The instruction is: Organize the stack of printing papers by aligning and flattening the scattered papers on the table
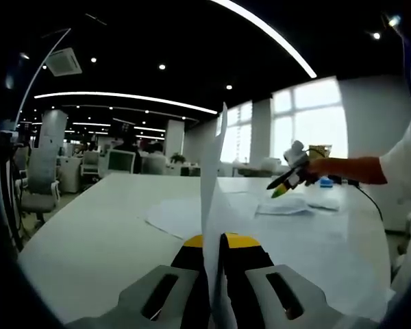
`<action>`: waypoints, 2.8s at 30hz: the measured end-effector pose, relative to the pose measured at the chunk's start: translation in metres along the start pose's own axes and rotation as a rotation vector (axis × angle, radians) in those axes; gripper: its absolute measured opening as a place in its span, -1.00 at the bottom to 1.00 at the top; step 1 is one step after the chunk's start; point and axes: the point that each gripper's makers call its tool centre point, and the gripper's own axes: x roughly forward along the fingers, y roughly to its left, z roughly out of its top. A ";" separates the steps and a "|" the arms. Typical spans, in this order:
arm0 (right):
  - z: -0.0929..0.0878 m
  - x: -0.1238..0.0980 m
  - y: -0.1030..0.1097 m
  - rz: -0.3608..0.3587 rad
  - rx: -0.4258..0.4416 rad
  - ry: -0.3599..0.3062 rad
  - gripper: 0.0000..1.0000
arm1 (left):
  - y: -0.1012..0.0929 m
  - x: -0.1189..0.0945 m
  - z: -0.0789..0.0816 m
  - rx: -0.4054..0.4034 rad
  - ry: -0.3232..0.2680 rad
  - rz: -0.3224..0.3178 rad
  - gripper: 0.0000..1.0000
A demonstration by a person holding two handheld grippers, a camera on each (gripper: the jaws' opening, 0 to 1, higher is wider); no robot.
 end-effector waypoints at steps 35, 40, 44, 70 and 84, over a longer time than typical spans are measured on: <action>-0.016 0.026 -0.023 -0.013 0.061 0.009 0.75 | 0.000 -0.002 0.003 -0.009 -0.017 -0.004 -0.88; -0.021 0.024 -0.018 -0.019 0.055 0.014 0.72 | -0.004 -0.001 0.003 -0.007 -0.016 -0.002 -0.88; -0.023 0.025 -0.022 -0.027 0.036 0.026 0.72 | -0.005 -0.001 0.003 -0.003 -0.017 0.001 -0.88; -0.023 0.027 -0.023 -0.032 0.031 0.001 0.50 | -0.007 -0.003 0.000 0.012 -0.009 -0.002 -0.88; -0.021 0.026 -0.028 -0.056 0.041 0.004 0.24 | -0.006 -0.003 0.000 0.017 -0.007 -0.003 -0.88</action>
